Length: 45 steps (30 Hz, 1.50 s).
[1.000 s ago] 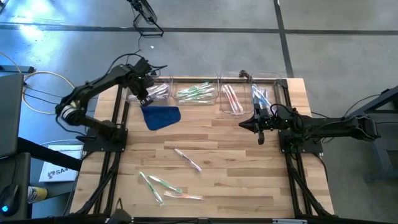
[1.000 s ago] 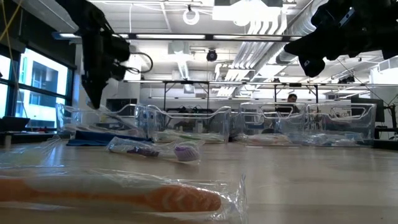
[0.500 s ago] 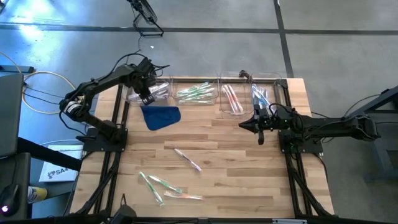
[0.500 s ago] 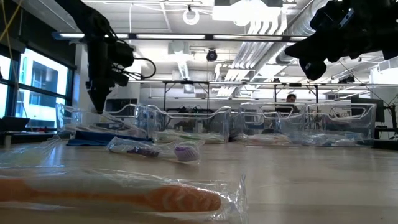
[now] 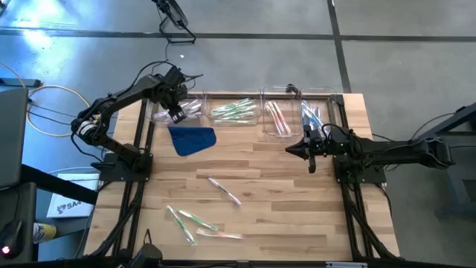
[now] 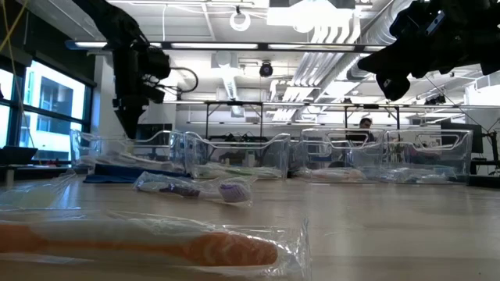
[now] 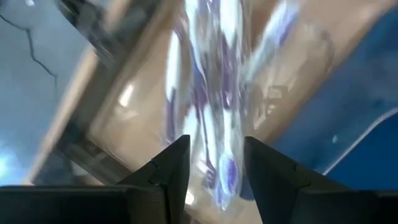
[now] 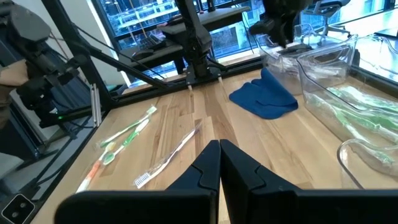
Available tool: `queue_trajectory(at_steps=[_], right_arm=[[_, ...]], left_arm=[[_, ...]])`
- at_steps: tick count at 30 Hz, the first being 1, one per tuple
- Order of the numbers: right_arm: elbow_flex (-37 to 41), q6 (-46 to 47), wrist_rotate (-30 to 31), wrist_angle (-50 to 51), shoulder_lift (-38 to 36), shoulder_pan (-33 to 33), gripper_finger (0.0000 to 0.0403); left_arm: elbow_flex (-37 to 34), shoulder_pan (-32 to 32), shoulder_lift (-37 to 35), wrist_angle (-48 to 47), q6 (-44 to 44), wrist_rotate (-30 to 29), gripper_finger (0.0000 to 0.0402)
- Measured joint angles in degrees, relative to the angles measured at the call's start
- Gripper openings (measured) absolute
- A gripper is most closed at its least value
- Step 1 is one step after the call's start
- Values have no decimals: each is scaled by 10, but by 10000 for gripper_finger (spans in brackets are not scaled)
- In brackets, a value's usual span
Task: Pick & Place Toothbrushes
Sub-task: Put the violet toothbrush into the left transparent bin
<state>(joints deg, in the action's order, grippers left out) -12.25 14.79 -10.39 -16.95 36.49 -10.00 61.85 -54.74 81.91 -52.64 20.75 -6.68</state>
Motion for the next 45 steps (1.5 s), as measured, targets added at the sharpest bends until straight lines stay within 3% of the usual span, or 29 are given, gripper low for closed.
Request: queue_trajectory(at_steps=[8, 14, 26, 36, 45], right_arm=[[0, 0, 0, -5, 0, 0, 2], [0, 0, 1, -5, 0, 0, 2], [0, 0, 26, -4, 0, 0, 2], [0, 0, 26, -4, 0, 0, 2], [0, 3, 28, -4, 0, 0, 2]], left_arm=[[113, 0, 0, -48, -5, 2, 145], [133, 42, -2, -48, 60, 2, 145], [89, 309, -11, 17, 262, 2, 145], [84, 491, -11, 64, 255, 58, 145], [84, 579, -11, 4, 216, 58, 145]])
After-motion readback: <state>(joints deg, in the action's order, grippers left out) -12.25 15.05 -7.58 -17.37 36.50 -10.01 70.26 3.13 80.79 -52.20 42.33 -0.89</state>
